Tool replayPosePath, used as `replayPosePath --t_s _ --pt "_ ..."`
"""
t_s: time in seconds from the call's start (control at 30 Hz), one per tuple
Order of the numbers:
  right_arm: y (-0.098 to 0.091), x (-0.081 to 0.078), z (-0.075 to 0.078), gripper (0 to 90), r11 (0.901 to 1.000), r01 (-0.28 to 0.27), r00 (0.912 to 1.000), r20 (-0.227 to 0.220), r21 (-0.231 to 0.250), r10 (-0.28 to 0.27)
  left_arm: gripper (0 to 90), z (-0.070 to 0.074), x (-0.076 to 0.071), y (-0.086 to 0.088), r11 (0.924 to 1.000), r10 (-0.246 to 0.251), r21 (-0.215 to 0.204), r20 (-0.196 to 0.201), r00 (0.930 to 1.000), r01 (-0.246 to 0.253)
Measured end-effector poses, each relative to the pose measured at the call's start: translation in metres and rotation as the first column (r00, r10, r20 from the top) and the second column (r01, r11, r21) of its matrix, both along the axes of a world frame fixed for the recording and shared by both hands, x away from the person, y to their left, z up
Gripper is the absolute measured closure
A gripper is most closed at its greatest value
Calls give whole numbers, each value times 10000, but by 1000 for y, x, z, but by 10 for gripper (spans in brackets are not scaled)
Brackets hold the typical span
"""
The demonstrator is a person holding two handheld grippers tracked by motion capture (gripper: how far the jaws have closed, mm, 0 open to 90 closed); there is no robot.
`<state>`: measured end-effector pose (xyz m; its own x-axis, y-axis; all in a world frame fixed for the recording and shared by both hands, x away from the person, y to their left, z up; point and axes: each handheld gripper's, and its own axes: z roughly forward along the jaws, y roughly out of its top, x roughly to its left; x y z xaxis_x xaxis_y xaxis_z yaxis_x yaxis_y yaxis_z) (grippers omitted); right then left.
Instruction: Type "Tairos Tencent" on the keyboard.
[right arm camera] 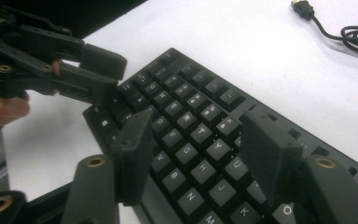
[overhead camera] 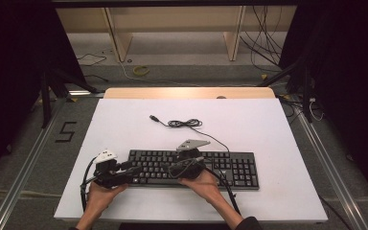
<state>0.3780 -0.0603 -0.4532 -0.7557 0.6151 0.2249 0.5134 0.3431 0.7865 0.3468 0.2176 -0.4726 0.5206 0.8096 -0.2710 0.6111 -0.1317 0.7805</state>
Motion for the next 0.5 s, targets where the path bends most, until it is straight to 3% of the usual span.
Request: replayPosePath --t_s 0.27,0.5 --pt "-10 -5 0 370 9997 113 9999 0 218 -113 564 -1 2 -5 9998 -150 103 27 9999 150" --pt "-19 -10 0 360 9996 144 9999 46 250 -146 696 -2 4 -5 9992 -325 214 63 9995 324"
